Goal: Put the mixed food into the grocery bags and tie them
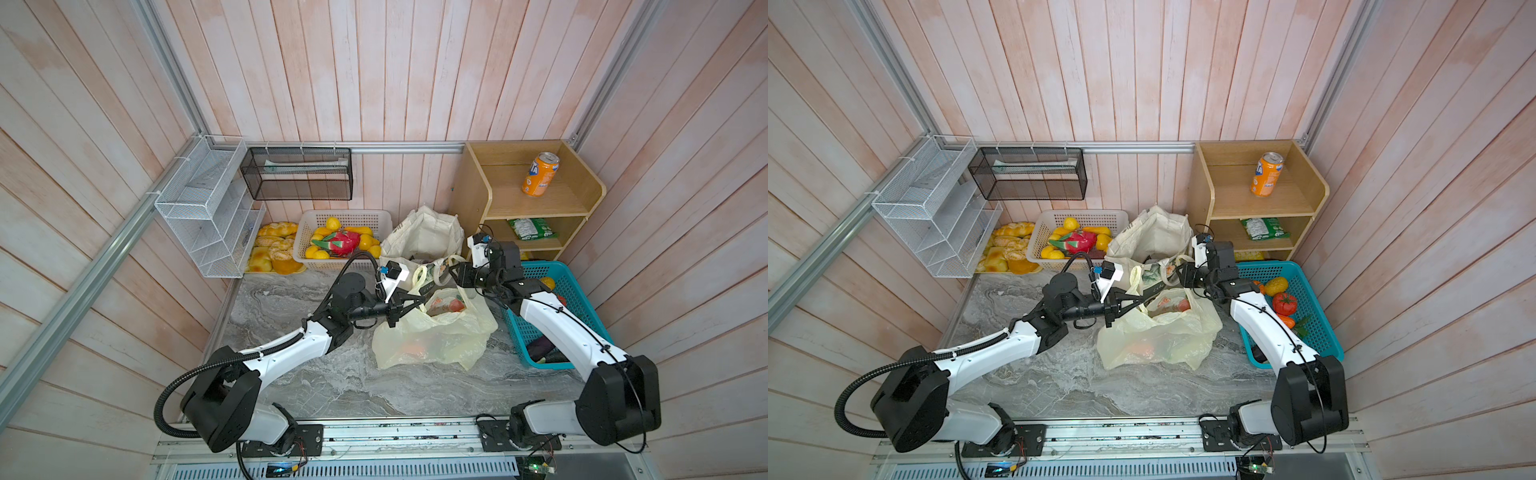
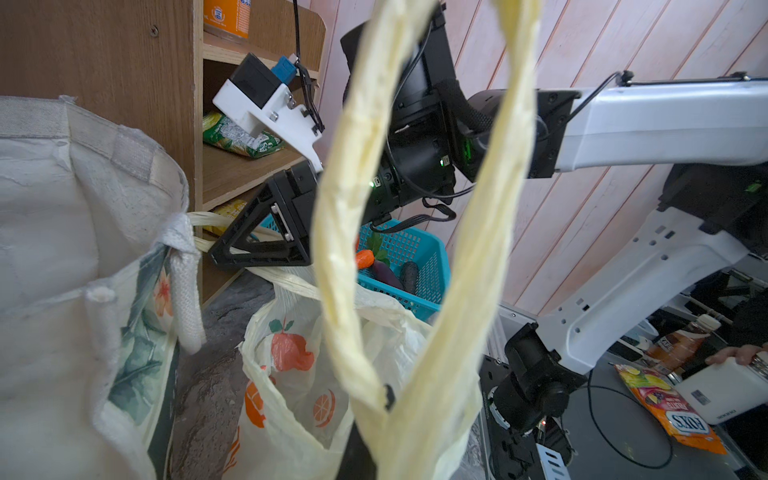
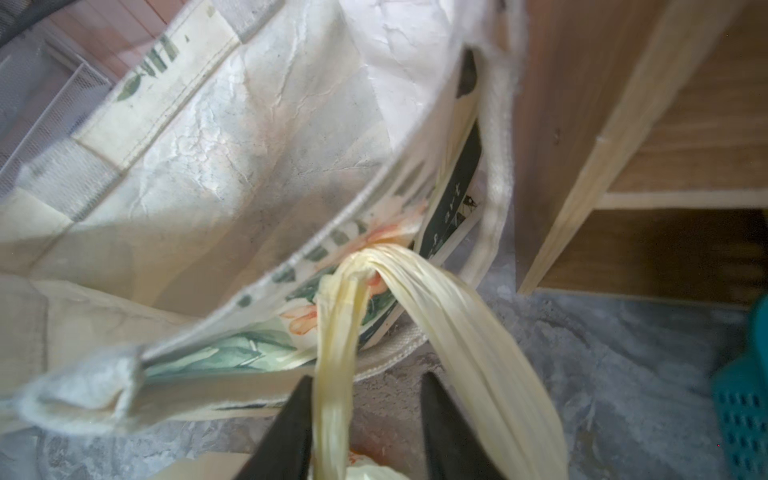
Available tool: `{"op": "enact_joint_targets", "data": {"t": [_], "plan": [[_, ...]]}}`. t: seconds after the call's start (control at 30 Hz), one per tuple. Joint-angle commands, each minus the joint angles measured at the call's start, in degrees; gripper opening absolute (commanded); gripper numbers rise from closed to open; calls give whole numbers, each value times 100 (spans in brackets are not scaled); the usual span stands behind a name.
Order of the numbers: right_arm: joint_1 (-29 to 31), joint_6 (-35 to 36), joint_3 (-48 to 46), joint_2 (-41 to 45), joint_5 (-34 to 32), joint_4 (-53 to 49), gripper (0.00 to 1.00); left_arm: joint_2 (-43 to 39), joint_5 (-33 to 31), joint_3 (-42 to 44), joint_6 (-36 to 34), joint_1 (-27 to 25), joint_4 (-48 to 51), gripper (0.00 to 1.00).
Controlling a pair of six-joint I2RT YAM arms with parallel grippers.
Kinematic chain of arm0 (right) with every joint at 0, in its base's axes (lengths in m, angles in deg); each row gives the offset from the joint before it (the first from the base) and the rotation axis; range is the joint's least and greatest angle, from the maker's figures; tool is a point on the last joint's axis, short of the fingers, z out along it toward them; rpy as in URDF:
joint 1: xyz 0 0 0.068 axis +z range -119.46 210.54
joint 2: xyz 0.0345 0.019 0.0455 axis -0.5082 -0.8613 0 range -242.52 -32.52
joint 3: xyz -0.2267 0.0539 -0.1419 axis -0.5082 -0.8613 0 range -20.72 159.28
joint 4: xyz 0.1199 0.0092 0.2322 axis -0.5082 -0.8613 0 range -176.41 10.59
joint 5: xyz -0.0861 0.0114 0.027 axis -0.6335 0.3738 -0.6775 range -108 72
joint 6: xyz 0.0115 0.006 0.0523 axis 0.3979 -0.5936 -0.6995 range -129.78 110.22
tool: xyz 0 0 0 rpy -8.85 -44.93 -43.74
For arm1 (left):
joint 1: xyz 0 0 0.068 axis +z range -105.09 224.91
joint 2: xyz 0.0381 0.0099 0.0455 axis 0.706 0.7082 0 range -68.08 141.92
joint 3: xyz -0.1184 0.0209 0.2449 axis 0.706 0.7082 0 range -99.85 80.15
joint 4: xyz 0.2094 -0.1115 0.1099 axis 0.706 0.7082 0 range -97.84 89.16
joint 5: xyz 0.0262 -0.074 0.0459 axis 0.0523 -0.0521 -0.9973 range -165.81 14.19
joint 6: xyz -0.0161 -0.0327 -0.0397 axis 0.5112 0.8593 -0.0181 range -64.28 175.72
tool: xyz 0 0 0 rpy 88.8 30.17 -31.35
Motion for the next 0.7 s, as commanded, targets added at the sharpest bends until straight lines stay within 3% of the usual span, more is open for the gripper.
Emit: {"op": "enact_joint_targets", "data": {"t": [0.0, 0.03, 0.33, 0.47, 0.67], "plan": [[-17, 51, 251, 84, 197, -48, 6, -196, -521, 28, 110, 24, 297, 0], [-17, 43, 248, 206, 202, -72, 0, -245, -850, 11, 180, 6, 467, 0], [-2, -272, 214, 1632, 806, -283, 0, -656, -1970, 122, -112, -4, 938, 0], [110, -353, 337, 2010, 1313, -269, 0, -682, -2039, 19, -180, 14, 924, 0], [528, -375, 597, 2348, 1296, -43, 0, -530, -2120, -375, -439, 71, 956, 0]]}}
